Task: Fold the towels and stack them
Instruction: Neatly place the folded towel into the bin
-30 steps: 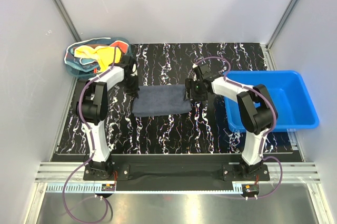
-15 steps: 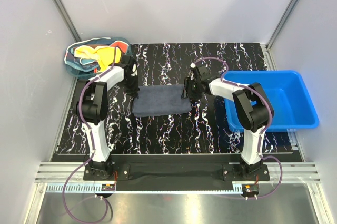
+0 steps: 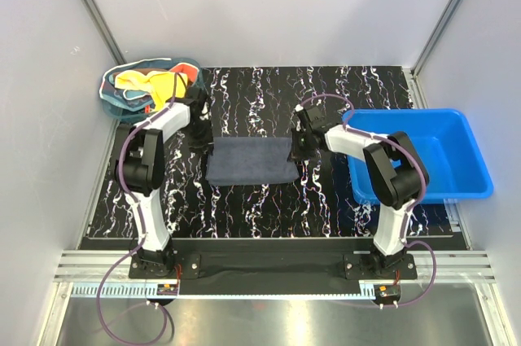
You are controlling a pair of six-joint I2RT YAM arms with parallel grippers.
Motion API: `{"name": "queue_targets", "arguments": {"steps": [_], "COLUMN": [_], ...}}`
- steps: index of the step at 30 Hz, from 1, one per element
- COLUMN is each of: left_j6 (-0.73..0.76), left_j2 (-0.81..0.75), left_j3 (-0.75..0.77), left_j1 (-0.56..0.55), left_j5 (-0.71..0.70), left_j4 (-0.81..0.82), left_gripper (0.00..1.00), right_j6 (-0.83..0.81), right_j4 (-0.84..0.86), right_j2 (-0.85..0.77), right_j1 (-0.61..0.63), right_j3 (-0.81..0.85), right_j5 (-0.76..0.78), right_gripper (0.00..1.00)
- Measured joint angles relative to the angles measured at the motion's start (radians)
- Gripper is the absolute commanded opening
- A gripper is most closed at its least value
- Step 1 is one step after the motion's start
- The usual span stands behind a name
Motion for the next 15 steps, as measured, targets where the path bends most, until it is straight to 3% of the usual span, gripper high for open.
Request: {"name": "queue_targets", "arguments": {"steps": [1,7,15], "left_j6": [-0.003,0.007,0.042], "left_j2": [-0.01,-0.101,-0.24], "left_j3": [0.0,0.049,0.071], "left_j1": [0.0,0.002,-0.004], "left_j5": [-0.016,-0.091,-0.044], "left_j4": [-0.023,-0.112,-0.109], "left_gripper": [0.47,0.48,0.47], "right_j6": [-0.01,-0.062,-0.13], "right_j4": [-0.043,-0.306,-0.627], "right_j2": [-0.016,-0.145,-0.276], "right_j1": [0.002,0.005,-0.001], "right_j3": [0.0,0.002,0.13], "right_j5": [0.009,0.088,0.224], "right_gripper": [0.0,0.0,0.0]}}
